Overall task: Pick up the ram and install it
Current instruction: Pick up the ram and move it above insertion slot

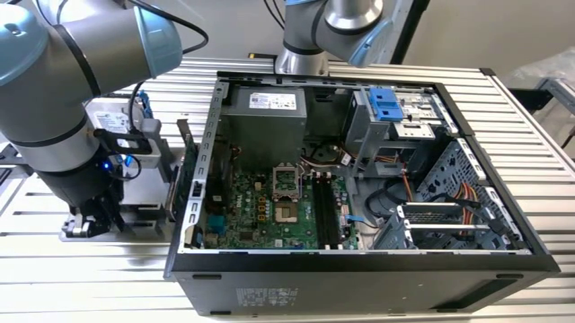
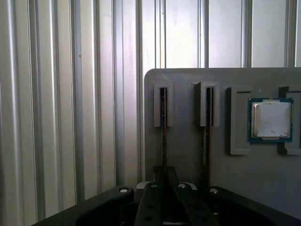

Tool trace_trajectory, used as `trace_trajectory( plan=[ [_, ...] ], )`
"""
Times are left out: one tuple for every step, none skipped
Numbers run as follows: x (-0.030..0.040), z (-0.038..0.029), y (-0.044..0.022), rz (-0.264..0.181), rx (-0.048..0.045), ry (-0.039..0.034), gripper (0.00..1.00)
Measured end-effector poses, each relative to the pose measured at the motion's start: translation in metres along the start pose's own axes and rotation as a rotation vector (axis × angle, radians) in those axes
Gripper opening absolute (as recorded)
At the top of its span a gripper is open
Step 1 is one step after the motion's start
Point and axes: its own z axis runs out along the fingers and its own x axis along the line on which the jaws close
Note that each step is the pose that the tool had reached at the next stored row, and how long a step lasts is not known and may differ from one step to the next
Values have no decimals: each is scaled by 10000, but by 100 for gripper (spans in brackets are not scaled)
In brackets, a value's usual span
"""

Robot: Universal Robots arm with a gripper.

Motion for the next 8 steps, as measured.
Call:
trace_trajectory(
  plan=[
    [0,0,0,0,-1,0,0],
    [0,1,0,0,0,0,0],
    [0,2,0,0,0,-1,0],
    [0,3,0,0,0,0,0],
    [0,3,0,0,0,0,0],
    [0,4,0,0,0,0,0],
    [0,4,0,1,0,0,0],
    [0,5,0,0,0,0,0]
  ],
)
